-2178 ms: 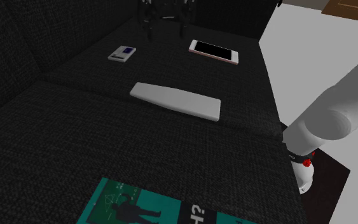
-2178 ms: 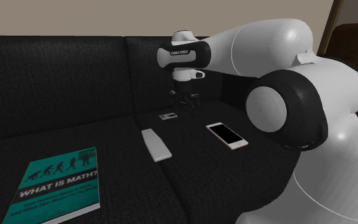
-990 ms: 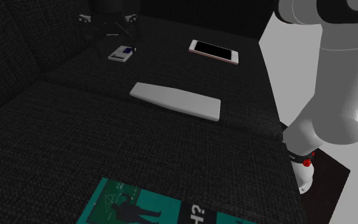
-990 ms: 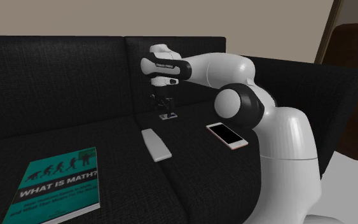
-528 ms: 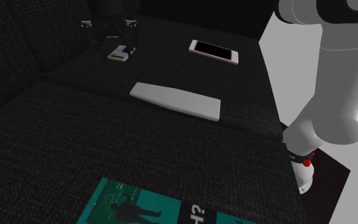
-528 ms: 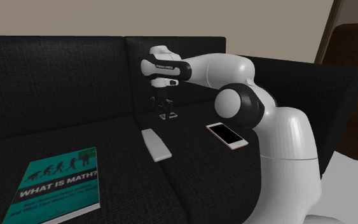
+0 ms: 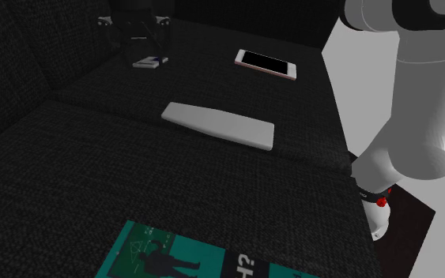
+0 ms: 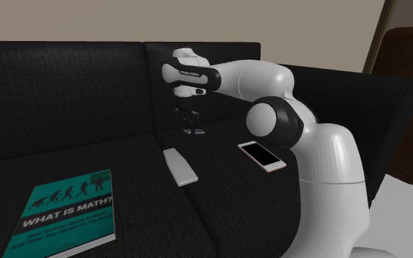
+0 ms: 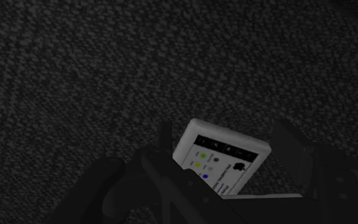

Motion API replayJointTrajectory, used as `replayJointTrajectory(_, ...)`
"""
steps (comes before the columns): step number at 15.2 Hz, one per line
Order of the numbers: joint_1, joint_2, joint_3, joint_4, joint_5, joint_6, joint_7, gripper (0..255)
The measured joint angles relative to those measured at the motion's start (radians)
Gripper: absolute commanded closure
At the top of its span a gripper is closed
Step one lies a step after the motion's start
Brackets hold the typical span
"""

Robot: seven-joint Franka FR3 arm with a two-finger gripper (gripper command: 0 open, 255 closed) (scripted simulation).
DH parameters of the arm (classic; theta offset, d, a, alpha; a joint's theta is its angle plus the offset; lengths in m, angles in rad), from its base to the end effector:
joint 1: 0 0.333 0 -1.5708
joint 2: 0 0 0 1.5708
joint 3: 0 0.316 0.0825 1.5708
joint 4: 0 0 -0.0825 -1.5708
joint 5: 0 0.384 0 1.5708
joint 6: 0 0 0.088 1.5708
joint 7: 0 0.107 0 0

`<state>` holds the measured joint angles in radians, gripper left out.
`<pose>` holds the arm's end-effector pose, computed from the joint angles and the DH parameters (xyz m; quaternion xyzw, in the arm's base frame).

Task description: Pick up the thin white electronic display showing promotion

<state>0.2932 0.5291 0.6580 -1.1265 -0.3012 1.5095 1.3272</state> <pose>0.5079 0.4537 0.5440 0.9746 -0.2223 -0.0171 0.0198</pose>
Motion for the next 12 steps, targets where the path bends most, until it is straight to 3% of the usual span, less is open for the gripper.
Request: replayJointTrajectory(12, 0.127, 0.108, -0.026, 0.36, -0.058, -0.239, -0.019, 255)
